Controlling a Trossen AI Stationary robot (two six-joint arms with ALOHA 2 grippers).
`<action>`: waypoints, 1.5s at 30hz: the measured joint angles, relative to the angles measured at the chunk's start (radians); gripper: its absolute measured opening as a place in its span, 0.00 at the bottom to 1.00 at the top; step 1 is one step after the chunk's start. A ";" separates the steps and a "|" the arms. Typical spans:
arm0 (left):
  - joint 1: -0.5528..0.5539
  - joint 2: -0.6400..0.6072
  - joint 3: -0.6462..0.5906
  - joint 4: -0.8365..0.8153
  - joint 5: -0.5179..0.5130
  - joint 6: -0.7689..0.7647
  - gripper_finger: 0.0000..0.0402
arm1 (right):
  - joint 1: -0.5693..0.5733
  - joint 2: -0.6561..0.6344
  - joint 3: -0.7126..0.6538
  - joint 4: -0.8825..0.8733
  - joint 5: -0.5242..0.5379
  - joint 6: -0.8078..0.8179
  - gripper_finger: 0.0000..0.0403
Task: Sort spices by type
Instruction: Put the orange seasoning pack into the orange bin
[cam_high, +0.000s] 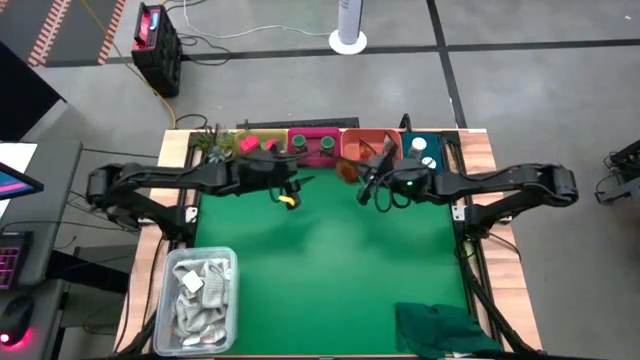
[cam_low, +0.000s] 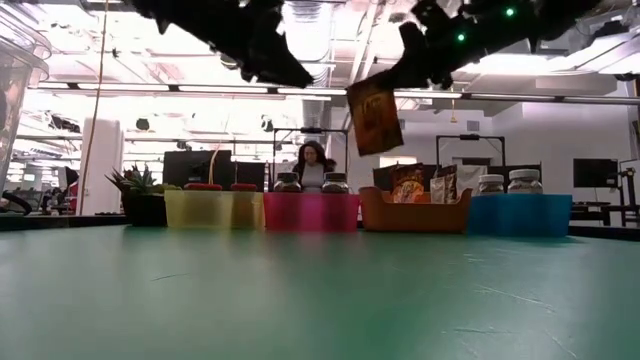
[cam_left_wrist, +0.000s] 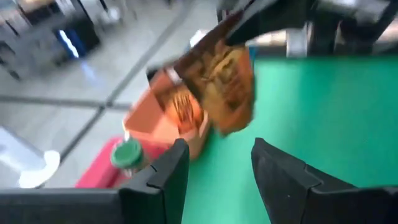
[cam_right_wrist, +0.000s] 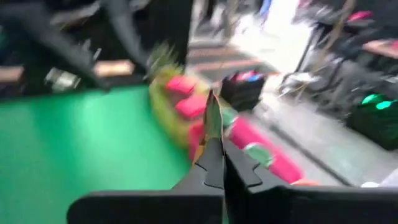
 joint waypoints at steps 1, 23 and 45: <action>0.000 -0.017 -0.037 0.075 0.000 -0.004 0.41 | -0.007 -0.011 -0.021 0.047 0.017 -0.001 0.04; -0.077 -0.053 -0.166 0.504 -0.078 -0.059 0.40 | -0.202 0.268 -0.105 0.506 0.156 0.013 0.04; -0.079 -0.041 -0.300 0.691 -0.151 0.008 0.40 | -0.213 0.450 -0.104 0.626 0.219 0.067 0.04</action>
